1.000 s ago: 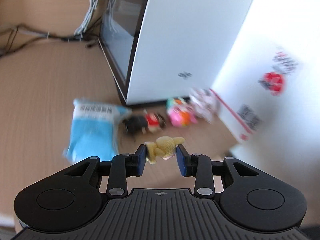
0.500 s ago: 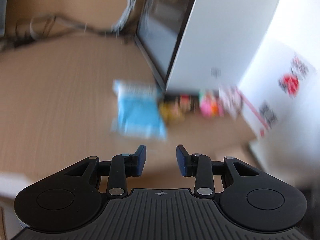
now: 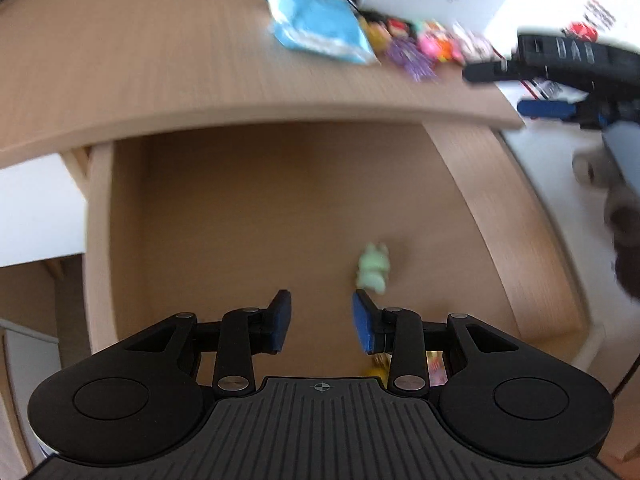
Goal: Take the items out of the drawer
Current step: 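Place the yellow plush on the desktop with the left gripper while the right places the snowflake, then reach into the drawer and grasp the red-yellow round toy with the left gripper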
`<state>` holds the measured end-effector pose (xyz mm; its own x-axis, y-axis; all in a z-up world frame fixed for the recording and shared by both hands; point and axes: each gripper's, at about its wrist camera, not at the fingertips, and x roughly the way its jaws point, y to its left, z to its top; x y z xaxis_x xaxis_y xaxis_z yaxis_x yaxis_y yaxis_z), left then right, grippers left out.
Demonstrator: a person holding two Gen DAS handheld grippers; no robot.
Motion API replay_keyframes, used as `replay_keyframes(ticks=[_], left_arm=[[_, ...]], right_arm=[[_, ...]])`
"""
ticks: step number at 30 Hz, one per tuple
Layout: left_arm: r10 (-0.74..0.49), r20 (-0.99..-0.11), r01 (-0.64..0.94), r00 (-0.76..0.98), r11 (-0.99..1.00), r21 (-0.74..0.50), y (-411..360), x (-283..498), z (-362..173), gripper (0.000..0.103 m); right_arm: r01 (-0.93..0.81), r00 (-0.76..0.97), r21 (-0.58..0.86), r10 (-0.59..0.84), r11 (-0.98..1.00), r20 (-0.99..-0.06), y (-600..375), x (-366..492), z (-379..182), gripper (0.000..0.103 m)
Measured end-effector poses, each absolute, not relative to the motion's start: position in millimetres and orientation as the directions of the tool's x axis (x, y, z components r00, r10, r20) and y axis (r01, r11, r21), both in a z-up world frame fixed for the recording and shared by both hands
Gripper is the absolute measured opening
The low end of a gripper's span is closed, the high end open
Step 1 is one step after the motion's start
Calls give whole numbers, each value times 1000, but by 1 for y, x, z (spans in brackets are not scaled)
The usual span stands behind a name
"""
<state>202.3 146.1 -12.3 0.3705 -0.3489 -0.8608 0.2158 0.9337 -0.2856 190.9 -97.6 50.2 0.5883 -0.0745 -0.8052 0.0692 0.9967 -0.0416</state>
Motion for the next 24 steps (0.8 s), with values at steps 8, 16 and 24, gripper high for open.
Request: replay_keyframes(ticks=[8, 16, 24], left_arm=[[-473, -866, 470, 163, 809, -353, 104, 193, -21, 37], [-439, -891, 719, 111, 655, -233, 47, 188, -29, 37], [-324, -941, 929, 95, 368, -33, 28, 188, -49, 37]], right_arm=[[142, 446, -22, -84, 990, -891, -116, 134, 33, 92], [225, 422, 59, -43, 973, -906, -134, 102, 51, 98], [257, 412, 67, -47, 964, -910, -149, 84, 49, 100]])
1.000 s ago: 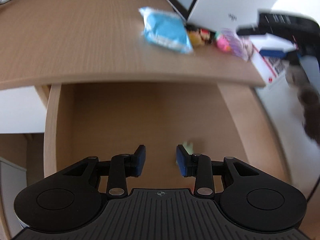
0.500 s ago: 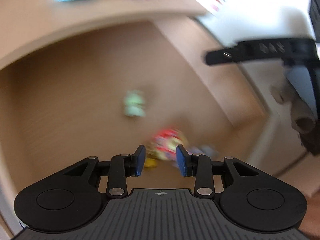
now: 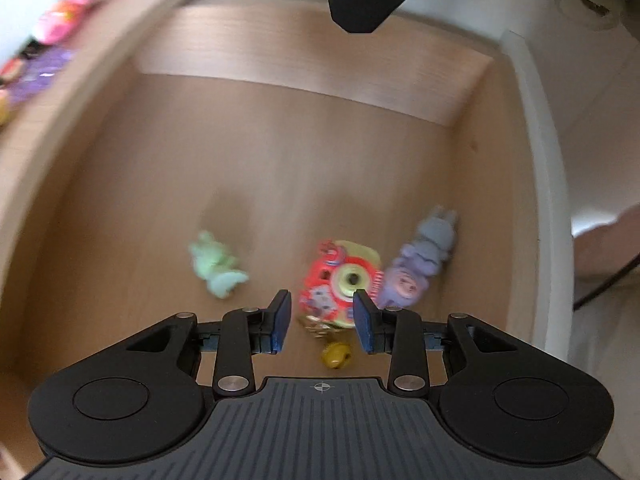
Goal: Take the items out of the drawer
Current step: 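Reach into the drawer and grasp the red-yellow round toy with the left gripper, then grasp the green plush figure with the right gripper while the left carries the round toy up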
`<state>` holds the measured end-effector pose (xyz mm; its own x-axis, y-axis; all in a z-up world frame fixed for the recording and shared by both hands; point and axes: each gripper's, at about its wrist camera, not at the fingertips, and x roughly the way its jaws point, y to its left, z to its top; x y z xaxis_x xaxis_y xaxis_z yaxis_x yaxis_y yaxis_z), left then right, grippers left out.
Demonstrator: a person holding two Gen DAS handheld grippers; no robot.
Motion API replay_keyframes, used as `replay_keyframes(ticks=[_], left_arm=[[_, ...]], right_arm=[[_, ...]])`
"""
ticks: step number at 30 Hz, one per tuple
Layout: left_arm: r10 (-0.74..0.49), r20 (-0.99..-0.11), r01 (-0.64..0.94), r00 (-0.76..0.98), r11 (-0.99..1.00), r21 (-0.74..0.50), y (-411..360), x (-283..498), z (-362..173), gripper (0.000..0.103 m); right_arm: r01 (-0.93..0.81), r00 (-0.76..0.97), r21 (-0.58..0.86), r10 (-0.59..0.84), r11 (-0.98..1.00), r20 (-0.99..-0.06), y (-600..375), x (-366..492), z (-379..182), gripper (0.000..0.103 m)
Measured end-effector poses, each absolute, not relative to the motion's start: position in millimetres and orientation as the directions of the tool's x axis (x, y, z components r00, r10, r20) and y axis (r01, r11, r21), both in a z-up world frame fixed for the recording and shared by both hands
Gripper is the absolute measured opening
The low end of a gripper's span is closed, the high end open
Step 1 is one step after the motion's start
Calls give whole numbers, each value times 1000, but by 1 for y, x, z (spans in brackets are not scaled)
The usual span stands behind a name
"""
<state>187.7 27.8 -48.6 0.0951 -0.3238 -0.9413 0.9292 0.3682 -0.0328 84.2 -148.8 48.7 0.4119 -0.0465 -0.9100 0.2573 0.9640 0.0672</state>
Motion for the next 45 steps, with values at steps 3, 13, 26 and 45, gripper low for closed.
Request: replay_keyframes(ticks=[3, 13, 26, 45], left_arm=[[-318, -944, 938, 87, 347, -30, 20, 187, -57, 41], [-388, -917, 842, 88, 521, -140, 12, 208, -67, 54], [-393, -918, 760, 44, 609, -225, 8, 203, -74, 40], [-349, -894, 243, 279, 927, -286, 171, 178, 10, 22]], right_arm=[[272, 401, 71, -46, 960, -915, -154, 77, 46, 100], [241, 373, 51, -44, 969, -927, -152, 78, 34, 101], [167, 364, 9, -53, 986, -930, -141, 102, 26, 101], [39, 204, 83, 73, 996, -976, -66, 181, -71, 90]])
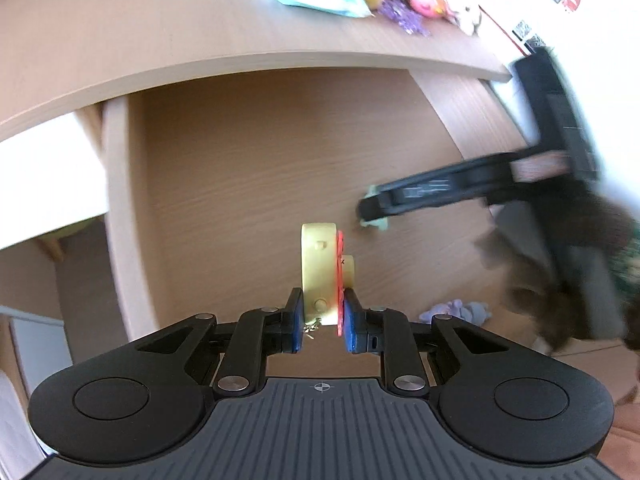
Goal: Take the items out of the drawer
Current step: 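Grasp the green plush figure with the right gripper while the left carries the round toy up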
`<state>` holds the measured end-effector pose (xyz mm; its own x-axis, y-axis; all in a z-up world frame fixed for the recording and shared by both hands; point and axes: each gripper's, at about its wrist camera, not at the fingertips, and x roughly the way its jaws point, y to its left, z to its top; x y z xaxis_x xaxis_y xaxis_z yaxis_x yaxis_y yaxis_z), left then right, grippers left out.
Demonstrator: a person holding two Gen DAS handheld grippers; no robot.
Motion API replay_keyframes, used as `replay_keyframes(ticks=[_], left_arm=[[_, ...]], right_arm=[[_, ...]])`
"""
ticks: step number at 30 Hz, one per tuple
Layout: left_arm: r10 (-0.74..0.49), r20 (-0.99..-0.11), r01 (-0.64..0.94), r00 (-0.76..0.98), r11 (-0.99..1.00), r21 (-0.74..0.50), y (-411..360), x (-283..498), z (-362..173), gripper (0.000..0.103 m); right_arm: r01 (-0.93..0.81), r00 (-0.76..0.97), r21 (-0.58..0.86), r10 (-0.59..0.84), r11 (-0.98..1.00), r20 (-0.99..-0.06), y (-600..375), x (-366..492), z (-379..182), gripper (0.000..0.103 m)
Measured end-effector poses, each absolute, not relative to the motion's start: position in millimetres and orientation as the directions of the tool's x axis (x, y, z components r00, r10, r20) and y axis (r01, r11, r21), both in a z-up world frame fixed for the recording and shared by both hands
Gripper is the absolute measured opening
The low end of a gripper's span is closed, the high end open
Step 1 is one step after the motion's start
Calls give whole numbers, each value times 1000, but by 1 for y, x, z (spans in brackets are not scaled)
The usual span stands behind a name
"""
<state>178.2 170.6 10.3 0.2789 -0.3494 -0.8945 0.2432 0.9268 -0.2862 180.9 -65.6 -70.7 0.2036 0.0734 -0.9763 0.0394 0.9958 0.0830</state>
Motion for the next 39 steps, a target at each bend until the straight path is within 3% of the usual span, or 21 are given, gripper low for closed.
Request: replay_keyframes(ticks=[1, 3, 4, 5, 6, 15, 20, 28, 32, 34, 39], left_arm=[[-350, -893, 233, 283, 928, -290, 174, 172, 7, 22], [-352, -891, 216, 287, 930, -298, 181, 167, 8, 22], [-354, -890, 212, 287, 930, -301, 183, 164, 8, 22], [-355, -889, 209, 288, 929, -304, 184, 162, 7, 22], [-358, -889, 209, 287, 929, -306, 185, 161, 6, 22], [-377, -869, 267, 320, 916, -299, 179, 171, 17, 22], [-433, -803, 318, 410, 893, -319, 151, 201, 45, 22], [-467, -707, 435, 531, 866, -245, 50, 297, 53, 23], [-482, -713, 496, 509, 841, -215, 24, 342, 45, 23], [-481, -694, 486, 536, 848, -212, 24, 352, 43, 31], [-463, -624, 390, 630, 883, -261, 52, 343, 50, 30]], right_arm=[[32, 189, 69, 62, 997, -980, -60, 185, -78, 86], [21, 156, 43, 39, 999, -987, -49, 190, -89, 59], [7, 171, 29, 27, 1000, -985, -45, 190, -87, 52], [-17, 168, 21, 24, 1000, -986, -39, 190, -85, 35], [-27, 168, 21, 25, 999, -986, -36, 188, -82, 33], [-27, 248, 12, 18, 1000, -968, -45, 137, -30, 33], [27, 296, 4, -4, 1000, -955, -66, 111, -7, 33], [89, 340, 16, -15, 996, -940, -87, 96, 4, 33], [106, 352, 26, -13, 994, -936, -97, 84, 8, 33], [115, 357, 32, -11, 993, -934, -107, 80, 8, 33], [166, 346, 37, -23, 985, -938, -126, 78, 5, 33]])
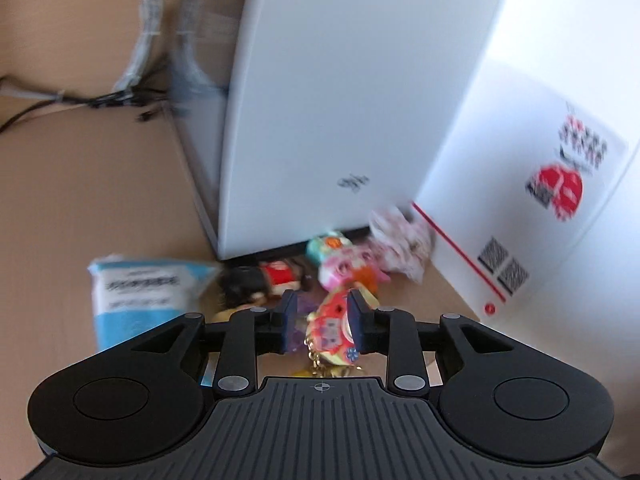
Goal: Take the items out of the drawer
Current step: 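Grasp the green plush figure with the right gripper while the left carries the round toy up, then release the round toy on the desktop with the left gripper while the right sets the green figure down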
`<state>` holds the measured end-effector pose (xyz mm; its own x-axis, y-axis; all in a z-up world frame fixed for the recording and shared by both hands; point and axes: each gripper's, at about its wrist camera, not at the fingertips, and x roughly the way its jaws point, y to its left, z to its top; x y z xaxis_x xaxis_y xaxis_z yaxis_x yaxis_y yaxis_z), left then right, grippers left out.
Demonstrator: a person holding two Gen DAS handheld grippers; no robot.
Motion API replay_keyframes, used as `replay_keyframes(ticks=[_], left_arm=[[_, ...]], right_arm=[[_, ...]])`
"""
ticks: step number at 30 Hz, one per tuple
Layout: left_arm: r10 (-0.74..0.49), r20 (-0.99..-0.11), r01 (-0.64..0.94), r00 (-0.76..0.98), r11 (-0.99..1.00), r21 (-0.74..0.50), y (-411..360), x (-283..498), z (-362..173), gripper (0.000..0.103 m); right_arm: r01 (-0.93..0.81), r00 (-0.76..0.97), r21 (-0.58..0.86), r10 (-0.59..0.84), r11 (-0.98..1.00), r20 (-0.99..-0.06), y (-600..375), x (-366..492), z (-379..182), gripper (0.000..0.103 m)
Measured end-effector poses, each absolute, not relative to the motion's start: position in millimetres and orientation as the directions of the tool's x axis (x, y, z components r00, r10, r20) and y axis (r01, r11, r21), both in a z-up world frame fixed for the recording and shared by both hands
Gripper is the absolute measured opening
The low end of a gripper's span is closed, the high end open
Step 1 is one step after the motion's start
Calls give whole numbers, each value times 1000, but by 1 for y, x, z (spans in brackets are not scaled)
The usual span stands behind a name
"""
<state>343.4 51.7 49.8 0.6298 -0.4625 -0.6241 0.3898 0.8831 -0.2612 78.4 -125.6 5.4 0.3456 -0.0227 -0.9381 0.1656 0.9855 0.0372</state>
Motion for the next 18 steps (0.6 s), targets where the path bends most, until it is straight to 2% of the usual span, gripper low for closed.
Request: replay_keyframes(ticks=[5, 11, 18], left_arm=[[-448, -650, 342, 614, 893, -292, 84, 307, 45, 30], [-323, -805, 277, 497, 939, -206, 105, 241, 25, 30], [-304, -823, 246, 480, 947, -207, 124, 202, 22, 30]], right_arm=[[186, 330, 52, -13, 981, -944, -134, 77, 2, 33], [167, 341, 38, -22, 985, -940, -135, 87, 13, 33], [148, 412, 24, -39, 989, -910, -130, 134, 34, 33]])
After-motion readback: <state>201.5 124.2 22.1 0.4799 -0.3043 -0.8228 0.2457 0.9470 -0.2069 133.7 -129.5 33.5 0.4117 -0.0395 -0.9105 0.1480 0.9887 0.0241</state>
